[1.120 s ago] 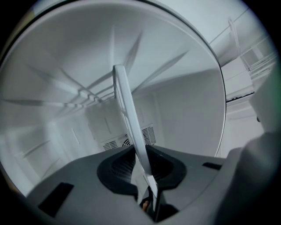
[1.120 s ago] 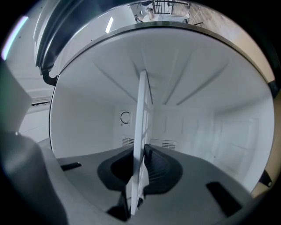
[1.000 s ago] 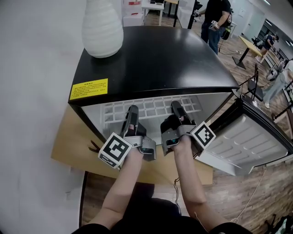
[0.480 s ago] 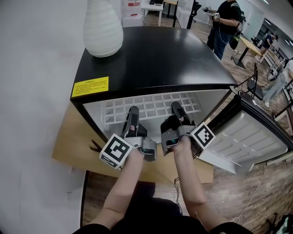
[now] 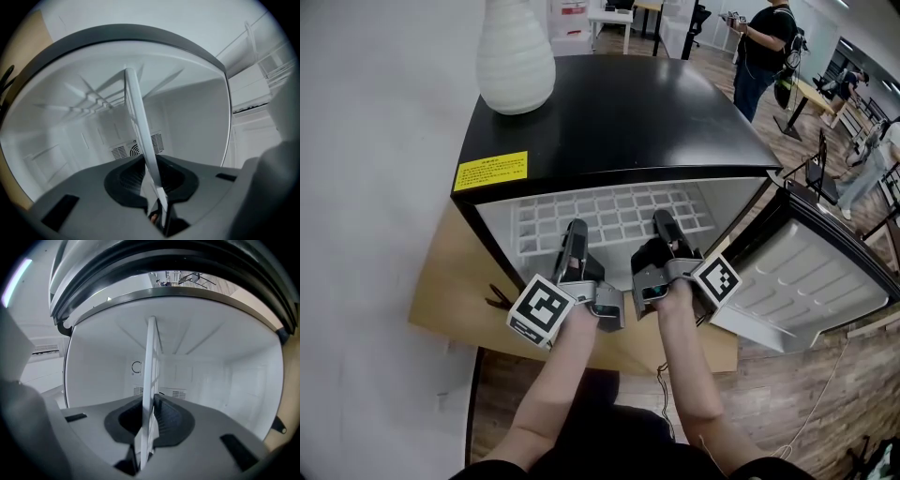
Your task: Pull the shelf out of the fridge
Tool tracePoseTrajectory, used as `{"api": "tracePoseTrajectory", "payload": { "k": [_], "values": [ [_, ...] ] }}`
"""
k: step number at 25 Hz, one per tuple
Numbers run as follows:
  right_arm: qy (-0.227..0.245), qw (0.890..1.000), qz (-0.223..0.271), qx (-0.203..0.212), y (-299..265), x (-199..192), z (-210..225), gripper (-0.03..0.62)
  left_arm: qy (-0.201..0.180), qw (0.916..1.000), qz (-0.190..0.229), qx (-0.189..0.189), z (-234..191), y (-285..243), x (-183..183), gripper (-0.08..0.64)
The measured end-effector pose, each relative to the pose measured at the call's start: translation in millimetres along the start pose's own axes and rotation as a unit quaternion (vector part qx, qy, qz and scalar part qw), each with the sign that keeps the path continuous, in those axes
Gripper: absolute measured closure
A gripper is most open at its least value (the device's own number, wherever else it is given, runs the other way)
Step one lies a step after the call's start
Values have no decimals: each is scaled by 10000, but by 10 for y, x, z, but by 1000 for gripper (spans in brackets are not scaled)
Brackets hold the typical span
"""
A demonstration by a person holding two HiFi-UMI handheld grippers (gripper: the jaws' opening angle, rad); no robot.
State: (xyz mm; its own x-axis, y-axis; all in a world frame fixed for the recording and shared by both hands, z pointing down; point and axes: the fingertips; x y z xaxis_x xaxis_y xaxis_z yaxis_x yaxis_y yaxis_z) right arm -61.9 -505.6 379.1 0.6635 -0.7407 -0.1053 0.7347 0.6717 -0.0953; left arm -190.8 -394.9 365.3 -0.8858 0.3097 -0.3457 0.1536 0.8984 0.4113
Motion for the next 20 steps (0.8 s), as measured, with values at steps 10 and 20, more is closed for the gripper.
{"api": "tracePoseTrajectory", "payload": {
  "k": [10, 20],
  "values": [
    [12, 10000, 21, 21, 50, -5, 12, 572, 13, 10000, 6, 7, 20, 43, -20, 502],
    [11, 10000, 69, 19, 89, -9, 15, 572, 34, 10000, -21, 7, 40, 71, -31, 502]
  ]
}}
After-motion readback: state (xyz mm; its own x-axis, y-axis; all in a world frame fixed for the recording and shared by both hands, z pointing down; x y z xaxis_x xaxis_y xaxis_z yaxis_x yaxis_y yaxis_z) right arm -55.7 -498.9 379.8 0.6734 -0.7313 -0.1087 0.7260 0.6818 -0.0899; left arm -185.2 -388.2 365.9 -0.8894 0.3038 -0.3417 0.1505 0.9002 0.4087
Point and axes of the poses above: the fingertips, and each gripper's own axes: y backward along the fingers, z to its right, x out of its top, and after that the axes turned 14 degrees about -x, right-handed
